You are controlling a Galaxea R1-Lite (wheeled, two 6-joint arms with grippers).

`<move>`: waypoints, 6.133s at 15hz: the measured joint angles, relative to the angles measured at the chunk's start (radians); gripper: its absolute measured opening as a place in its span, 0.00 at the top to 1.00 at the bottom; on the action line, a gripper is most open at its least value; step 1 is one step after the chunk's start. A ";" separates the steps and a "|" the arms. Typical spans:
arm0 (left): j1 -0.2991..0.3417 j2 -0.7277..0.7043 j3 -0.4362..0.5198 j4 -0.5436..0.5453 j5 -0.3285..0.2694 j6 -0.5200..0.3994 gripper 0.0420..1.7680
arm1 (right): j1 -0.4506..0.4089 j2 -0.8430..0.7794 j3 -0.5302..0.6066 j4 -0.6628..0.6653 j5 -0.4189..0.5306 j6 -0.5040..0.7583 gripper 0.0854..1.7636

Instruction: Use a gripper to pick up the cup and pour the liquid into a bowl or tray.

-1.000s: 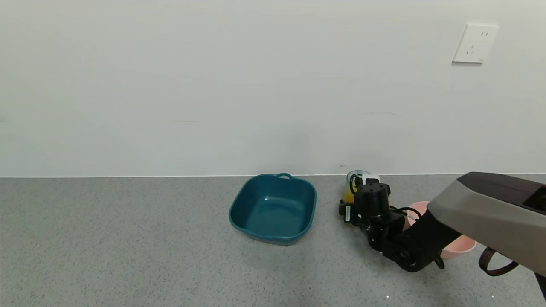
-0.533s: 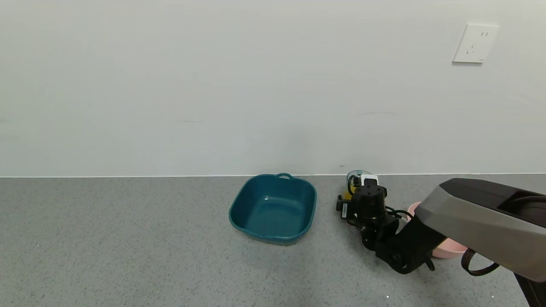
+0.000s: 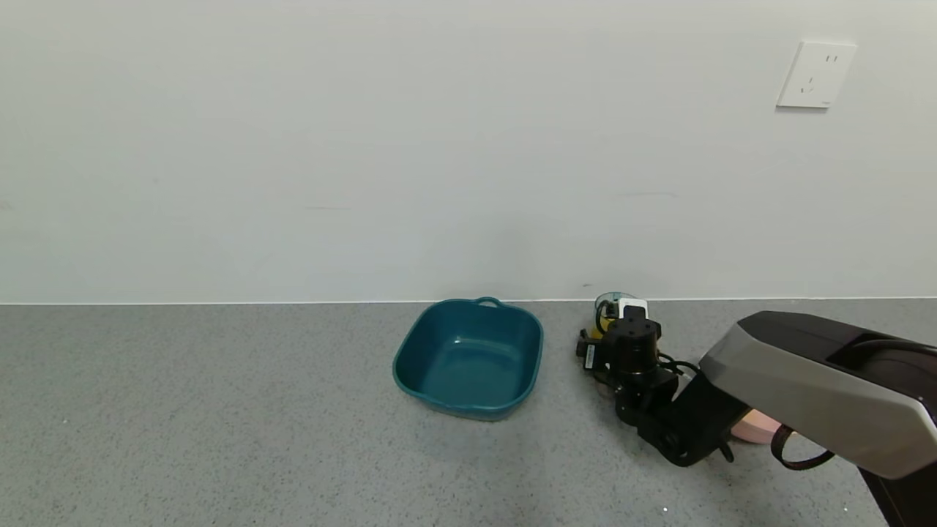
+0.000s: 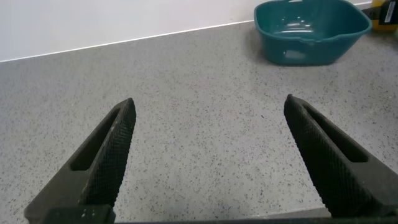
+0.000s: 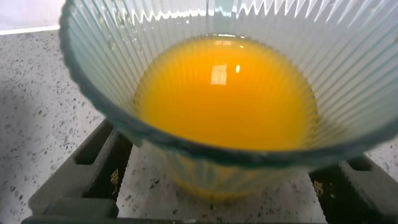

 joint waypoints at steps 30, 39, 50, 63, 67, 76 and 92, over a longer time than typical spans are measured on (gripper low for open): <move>0.000 0.000 0.000 0.000 0.000 0.000 0.03 | -0.027 0.046 -0.078 -0.017 0.019 -0.024 0.24; 0.000 0.000 0.000 0.000 -0.001 0.000 0.03 | -0.027 0.033 -0.072 -0.016 0.026 -0.054 0.24; 0.000 0.000 0.000 0.000 0.000 0.000 0.03 | -0.001 -0.111 -0.044 -0.005 0.054 -0.203 0.24; 0.000 0.000 0.000 0.000 0.000 0.000 0.03 | 0.046 -0.204 0.011 -0.003 0.144 -0.487 0.24; 0.000 0.000 0.000 0.000 0.000 0.000 0.03 | 0.050 -0.207 0.003 0.023 0.167 -0.558 0.24; 0.000 0.000 0.000 0.000 0.000 0.000 0.03 | 0.091 -0.218 -0.070 0.164 0.169 -0.658 0.25; 0.000 0.000 0.000 0.000 0.000 0.000 0.03 | 0.135 -0.223 -0.191 0.386 0.160 -0.900 0.25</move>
